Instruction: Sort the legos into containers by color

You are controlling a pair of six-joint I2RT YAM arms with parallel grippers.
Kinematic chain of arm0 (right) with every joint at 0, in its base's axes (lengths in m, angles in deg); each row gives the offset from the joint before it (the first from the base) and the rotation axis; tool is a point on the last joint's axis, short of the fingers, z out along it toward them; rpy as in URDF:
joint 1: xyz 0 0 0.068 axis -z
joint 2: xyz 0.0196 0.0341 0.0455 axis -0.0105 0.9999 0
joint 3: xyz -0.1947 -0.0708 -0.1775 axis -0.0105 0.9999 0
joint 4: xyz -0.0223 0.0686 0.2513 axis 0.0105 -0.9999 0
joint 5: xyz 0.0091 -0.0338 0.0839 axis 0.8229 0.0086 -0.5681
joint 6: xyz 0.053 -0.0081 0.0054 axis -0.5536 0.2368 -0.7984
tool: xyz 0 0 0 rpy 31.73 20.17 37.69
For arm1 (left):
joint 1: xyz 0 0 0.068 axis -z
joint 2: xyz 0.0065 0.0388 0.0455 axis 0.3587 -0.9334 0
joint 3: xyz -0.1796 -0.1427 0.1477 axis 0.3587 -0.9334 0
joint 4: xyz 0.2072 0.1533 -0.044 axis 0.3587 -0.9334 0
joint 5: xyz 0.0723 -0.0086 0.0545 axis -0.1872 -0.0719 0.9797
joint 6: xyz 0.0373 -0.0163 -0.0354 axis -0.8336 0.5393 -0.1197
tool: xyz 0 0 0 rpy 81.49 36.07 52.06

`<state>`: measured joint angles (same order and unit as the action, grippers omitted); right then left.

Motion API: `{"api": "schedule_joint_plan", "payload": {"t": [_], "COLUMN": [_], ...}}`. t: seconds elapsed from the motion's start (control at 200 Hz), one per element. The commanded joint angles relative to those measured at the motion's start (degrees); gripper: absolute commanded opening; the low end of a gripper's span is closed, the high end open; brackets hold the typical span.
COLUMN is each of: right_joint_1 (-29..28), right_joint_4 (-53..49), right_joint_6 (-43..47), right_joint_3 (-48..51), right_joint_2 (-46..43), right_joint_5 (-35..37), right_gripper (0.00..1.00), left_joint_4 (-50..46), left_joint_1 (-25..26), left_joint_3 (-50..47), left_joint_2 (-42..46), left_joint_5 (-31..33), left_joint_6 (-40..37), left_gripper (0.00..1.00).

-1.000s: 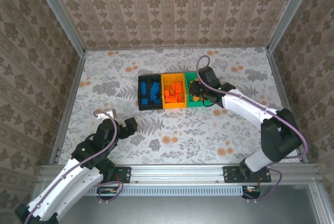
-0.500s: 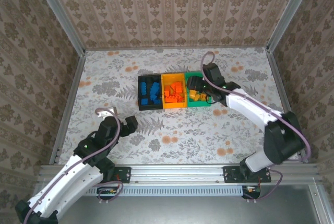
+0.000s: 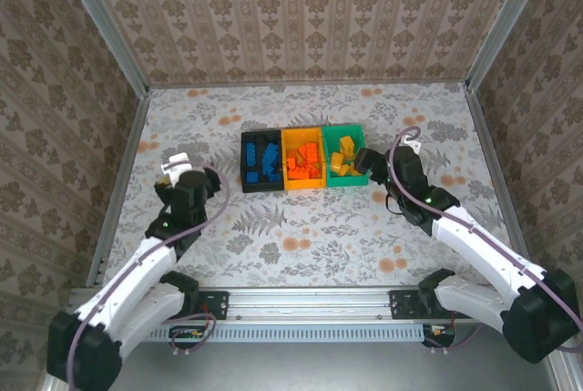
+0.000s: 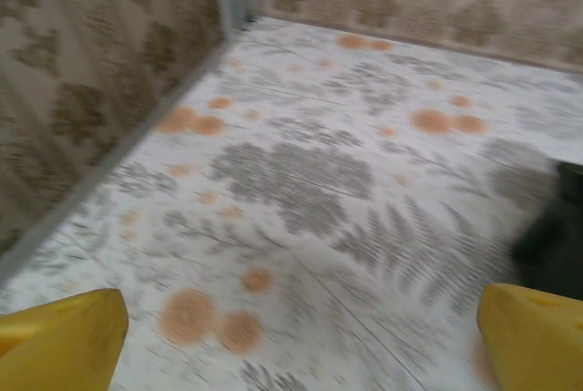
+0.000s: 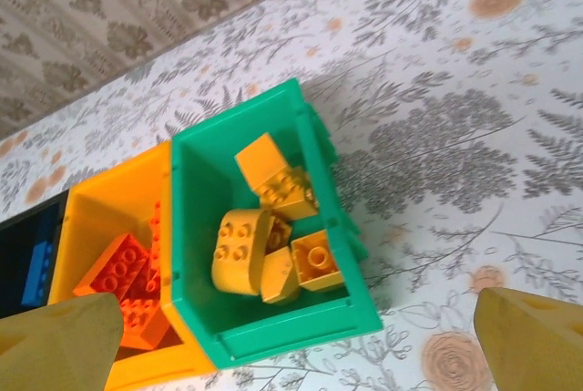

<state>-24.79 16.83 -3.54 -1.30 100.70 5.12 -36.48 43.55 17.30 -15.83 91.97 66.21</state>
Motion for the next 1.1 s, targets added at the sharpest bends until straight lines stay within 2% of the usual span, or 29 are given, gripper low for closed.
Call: {"api": "schedule_joint_plan", "payload": {"t": [0.0, 0.11, 0.155, 0.43, 0.585, 0.72, 0.77, 0.81, 0.845, 0.86, 0.92, 1.025, 1.095], "right_joint_1": [0.07, 0.25, 0.56, 4.04, 5.78, 7.19, 7.86, 8.49, 8.92, 9.02, 9.40, 9.80, 10.66], "right_joint_4": [1.05, -4.01, -4.77, -3.26, -1.35, 1.93, 2.65, 3.24, 4.19, 4.64, 7.38, 16.16, 22.30], "right_joint_6": [0.14, -0.57, -0.35, 0.38, 1.98, 4.51, 4.53, 4.48, 5.08, 5.55, 8.70, 16.74, 20.17], "right_joint_3": [1.17, -0.06, 0.17, 3.08, 4.00, 6.08, 6.83, 7.40, 8.17, 8.50, 10.18, 14.64, 17.68], "right_joint_2": [-2.01, -1.53, -1.40, -1.91, -2.44, -3.27, -3.63, -4.02, -4.48, -4.67, -5.54, -6.93, -7.75], "right_joint_5": [5.98, 11.40, 12.86, 11.89, 10.86, 10.22, 9.60, 8.95, 8.57, 8.45, 8.20, 9.22, 12.32], "right_gripper": [1.00, 1.00, 1.00, 1.00, 1.00, 1.00, 1.00, 1.00, 1.00, 1.00, 1.00, 1.00, 1.00], "left_joint_4": [11.52, 14.63, 9.97, 24.88, 40.18, 40.56, 44.86, 48.78, 61.75, 64.19, 55.57, 53.22, 54.06], "left_joint_1": [-6.79, -13.83, -15.66, -16.67, -17.25, -16.85, -17.70, -19.42, -20.03, -20.14, -20.49, -20.12, -19.98], "left_joint_3": [2.00, 4.27, 7.61, 6.41, 1.40, 0.81, -1.76, -5.46, -8.90, -9.72, -7.79, -5.88, -5.87], "left_joint_2": [-7.78, -19.25, -22.13, -32.48, -36.93, -36.83, -36.42, -36.63, -40.03, -40.40, -37.45, -38.30, -38.55], "left_joint_5": [1.85, -4.02, -5.01, -7.81, -15.09, -19.00, -21.99, -27.40, -29.48, -29.33, -28.50, -26.22, -26.02], "left_joint_6": [-6.08, -6.82, -5.63, -21.38, -22.68, -23.98, -23.73, -23.19, -24.93, -24.83, -22.33, -22.51, -22.78], "left_gripper": [1.00, 1.00, 1.00, 1.00, 1.00, 1.00, 1.00, 1.00, 1.00, 1.00, 1.00, 1.00, 1.00]}}
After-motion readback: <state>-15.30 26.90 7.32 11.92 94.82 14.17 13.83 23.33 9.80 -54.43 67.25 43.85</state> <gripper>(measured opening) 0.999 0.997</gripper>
